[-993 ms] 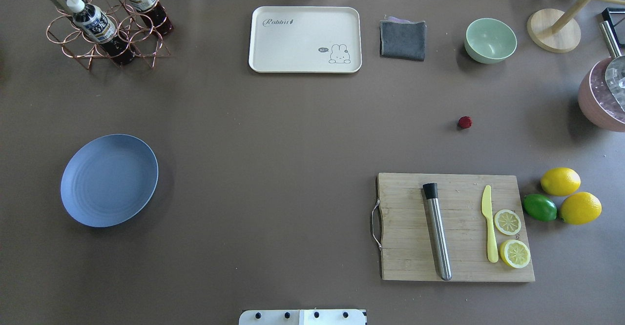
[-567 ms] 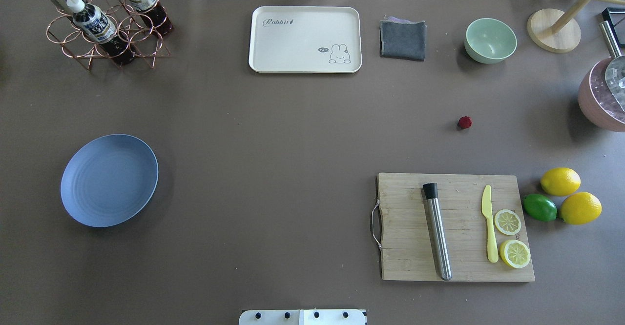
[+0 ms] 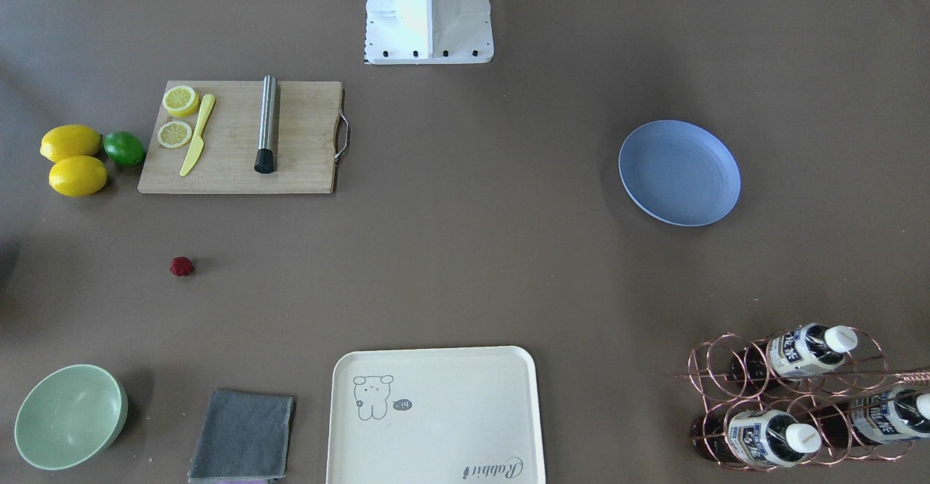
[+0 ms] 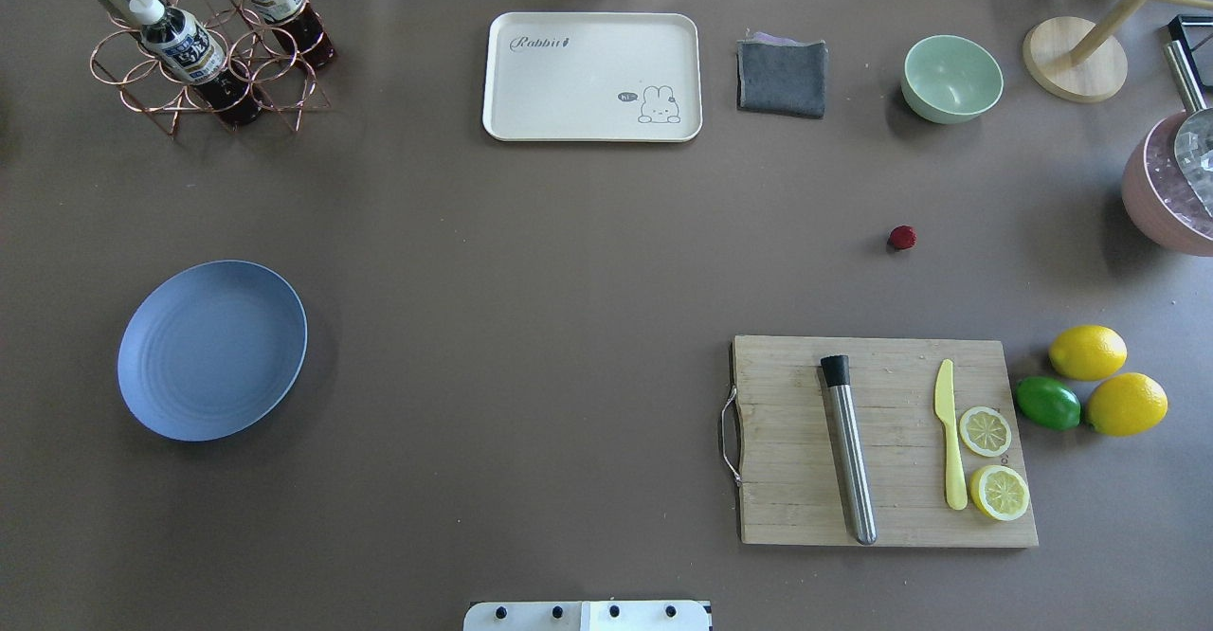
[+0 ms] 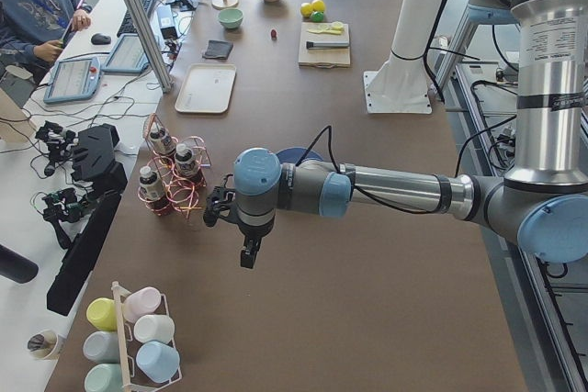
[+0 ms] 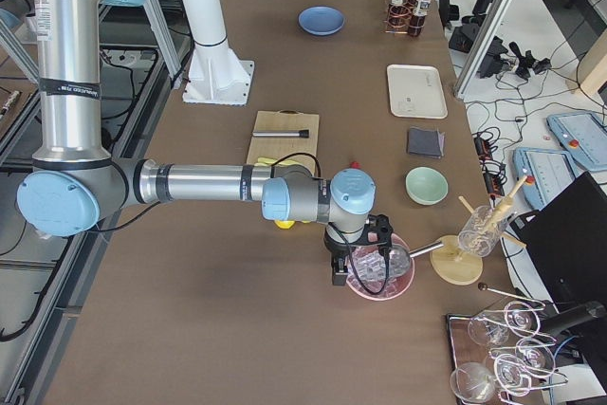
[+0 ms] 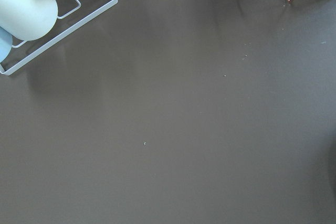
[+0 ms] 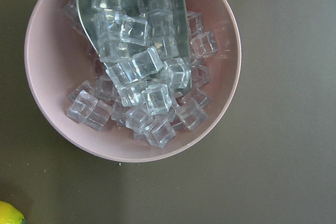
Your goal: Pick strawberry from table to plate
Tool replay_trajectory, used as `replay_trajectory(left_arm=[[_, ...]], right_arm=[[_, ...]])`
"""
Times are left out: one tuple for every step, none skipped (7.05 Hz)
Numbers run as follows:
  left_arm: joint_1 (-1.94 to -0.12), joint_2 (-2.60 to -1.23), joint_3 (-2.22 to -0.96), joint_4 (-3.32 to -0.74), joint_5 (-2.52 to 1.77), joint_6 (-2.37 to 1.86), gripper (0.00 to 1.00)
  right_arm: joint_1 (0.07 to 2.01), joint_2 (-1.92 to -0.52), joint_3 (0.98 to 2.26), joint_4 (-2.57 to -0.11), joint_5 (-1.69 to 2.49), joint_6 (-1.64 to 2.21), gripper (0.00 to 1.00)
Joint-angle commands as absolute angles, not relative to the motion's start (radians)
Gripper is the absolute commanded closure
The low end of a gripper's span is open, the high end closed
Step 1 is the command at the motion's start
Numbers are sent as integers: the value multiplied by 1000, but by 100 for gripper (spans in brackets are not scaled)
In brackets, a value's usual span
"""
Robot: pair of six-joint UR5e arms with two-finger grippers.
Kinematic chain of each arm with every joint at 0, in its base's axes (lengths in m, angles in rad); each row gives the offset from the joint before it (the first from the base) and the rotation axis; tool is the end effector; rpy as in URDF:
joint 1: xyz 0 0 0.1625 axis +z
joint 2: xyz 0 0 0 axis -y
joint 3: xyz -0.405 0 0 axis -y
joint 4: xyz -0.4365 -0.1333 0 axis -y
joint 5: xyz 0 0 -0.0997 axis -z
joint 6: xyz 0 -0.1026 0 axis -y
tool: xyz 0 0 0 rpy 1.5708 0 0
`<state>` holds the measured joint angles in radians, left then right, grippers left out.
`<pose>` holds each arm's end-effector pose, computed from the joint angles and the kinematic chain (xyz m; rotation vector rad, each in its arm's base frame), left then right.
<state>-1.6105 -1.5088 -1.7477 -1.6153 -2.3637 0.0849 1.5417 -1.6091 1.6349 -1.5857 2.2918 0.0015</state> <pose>-0.0807 -0.5156 0.5719 0.2000 0.7805 0.1059 0.0504 -0.5231 0.6319 -0.0006 -0.7211 -0.0303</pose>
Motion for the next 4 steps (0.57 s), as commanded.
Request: replay_trajectory(left_arm=[[-1614,-1523,-1741,-1679,-2335,83,2],[-1614,-1517,-1714,-1742,-2335,81,2],[-1617,-1517,-1692,-1749,-2362,89,2],[-1617,-1526,-1698,-1752,-2461,84,2]], right_arm=[[1542,-1608,1635,-1585,2292,2,0],[1542,-1608,1635,-1585,2292,2,0],[1542,-1608,1635,-1585,2292,2,0],[1542,-1608,1635,-1585,2292,0,0]])
